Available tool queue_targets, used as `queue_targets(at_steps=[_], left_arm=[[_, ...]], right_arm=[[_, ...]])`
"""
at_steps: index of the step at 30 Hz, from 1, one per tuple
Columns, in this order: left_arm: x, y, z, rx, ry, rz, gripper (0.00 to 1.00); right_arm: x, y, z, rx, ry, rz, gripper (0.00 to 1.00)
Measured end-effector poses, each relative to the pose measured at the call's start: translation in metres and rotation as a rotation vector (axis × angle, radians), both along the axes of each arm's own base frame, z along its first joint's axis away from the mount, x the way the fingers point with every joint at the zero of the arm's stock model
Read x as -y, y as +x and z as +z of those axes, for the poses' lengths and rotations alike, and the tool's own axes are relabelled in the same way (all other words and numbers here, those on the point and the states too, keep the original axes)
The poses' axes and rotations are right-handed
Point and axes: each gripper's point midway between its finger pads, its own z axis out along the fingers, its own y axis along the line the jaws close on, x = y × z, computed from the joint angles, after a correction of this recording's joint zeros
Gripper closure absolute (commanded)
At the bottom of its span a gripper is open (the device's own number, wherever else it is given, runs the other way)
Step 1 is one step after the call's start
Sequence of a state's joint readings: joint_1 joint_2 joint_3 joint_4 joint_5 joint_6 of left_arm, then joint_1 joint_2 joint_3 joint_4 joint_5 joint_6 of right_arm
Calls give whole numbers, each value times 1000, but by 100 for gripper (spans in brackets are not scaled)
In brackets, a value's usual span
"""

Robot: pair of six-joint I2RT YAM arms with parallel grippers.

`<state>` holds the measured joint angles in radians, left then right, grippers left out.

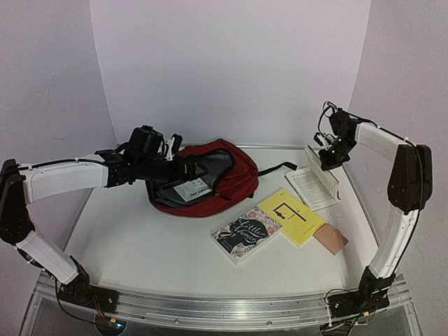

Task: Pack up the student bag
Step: Pick up the book from the center of the board.

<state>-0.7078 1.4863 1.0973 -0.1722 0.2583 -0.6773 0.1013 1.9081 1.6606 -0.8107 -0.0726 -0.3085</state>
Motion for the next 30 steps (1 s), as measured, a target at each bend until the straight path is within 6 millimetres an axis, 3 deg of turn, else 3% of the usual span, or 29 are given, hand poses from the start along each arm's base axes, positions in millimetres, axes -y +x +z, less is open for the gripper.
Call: queue_targets(at_steps=[13, 20, 25, 30], left_arm=[[7, 6, -15, -19, 10, -8, 0], [13, 12, -3, 9, -13, -8, 0], [11, 15, -2, 16, -8, 6, 0], [8, 19, -3, 23, 3, 34, 0]], right_arm=[[-20, 2, 91, 161, 164, -42, 100], [-36, 0, 143, 243, 309, -61, 100], [-56, -2, 173, 259, 468, -76, 100], [-92, -11, 182, 224, 573, -44, 100]])
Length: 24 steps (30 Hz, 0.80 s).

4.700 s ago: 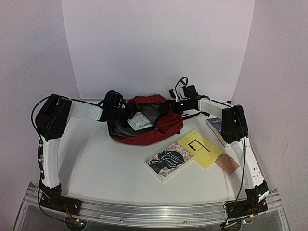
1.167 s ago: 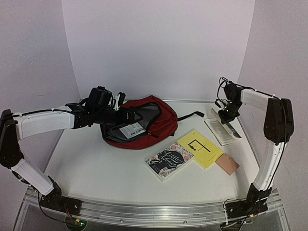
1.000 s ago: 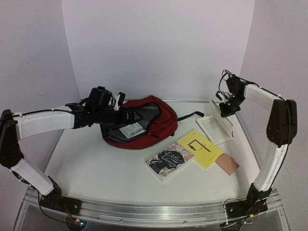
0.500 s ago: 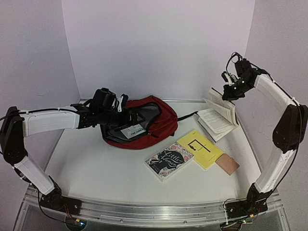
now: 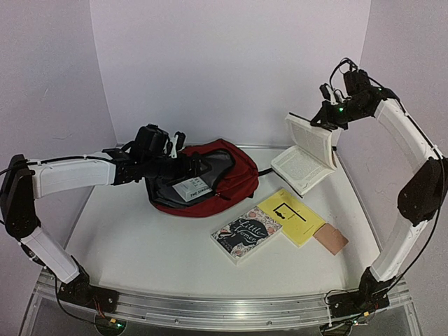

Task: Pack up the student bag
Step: Pick up the book from the center of the board, then place the book at the center of the board.

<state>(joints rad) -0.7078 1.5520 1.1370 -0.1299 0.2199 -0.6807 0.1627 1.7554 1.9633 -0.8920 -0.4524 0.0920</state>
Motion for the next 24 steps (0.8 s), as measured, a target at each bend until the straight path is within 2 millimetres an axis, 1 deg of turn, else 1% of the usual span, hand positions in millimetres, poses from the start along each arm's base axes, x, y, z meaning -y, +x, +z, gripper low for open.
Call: queue_targets(at_steps=[4, 6, 7, 12, 18, 20, 22, 23, 24], left_arm=[[-3, 3, 0, 8, 9, 23, 0], [-6, 5, 1, 11, 9, 36, 0], [-7, 4, 1, 12, 9, 40, 0], [-13, 5, 7, 22, 1, 58, 0], [-20, 7, 8, 20, -1, 89, 0], [-22, 7, 6, 16, 2, 92, 0], [-22, 7, 5, 13, 4, 92, 0], [-22, 7, 5, 12, 3, 92, 0], [-22, 6, 4, 11, 3, 91, 0]], right_arm=[[-46, -17, -2, -26, 35, 84, 100], [-73, -30, -12, -53, 47, 141, 100], [-80, -35, -16, -66, 51, 157, 100], [-105, -58, -35, -133, 62, 211, 100], [-132, -84, -37, -141, 89, 289, 100], [-143, -96, -46, -143, 79, 324, 100], [-153, -107, -63, -160, 59, 363, 100], [-158, -113, -74, -176, 46, 381, 98], [-163, -121, -87, -196, 31, 402, 84]])
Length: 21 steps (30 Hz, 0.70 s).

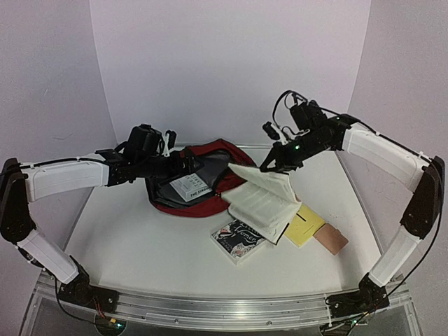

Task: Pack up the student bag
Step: Place the book at the center of the board.

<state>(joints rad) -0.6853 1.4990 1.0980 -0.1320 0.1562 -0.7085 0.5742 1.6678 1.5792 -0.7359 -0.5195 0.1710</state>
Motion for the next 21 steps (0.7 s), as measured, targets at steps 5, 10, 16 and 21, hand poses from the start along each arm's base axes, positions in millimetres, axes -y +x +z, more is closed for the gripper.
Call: queue_targets(at_steps=[5, 10, 16, 21], left_arm=[[6, -8, -7, -30, -34, -40, 0], [14, -22, -19, -68, -69, -82, 0], [28, -37, -29, -105, -124, -117, 0], [50, -42, -59, -172, -135, -144, 3]], right_arm=[[-25, -35, -37, -87, -32, 123, 16], [-24, -35, -34, -82, -5, 164, 13], [43, 21, -44, -92, -21, -5, 20], [63, 12, -89, -180, -89, 2, 24]])
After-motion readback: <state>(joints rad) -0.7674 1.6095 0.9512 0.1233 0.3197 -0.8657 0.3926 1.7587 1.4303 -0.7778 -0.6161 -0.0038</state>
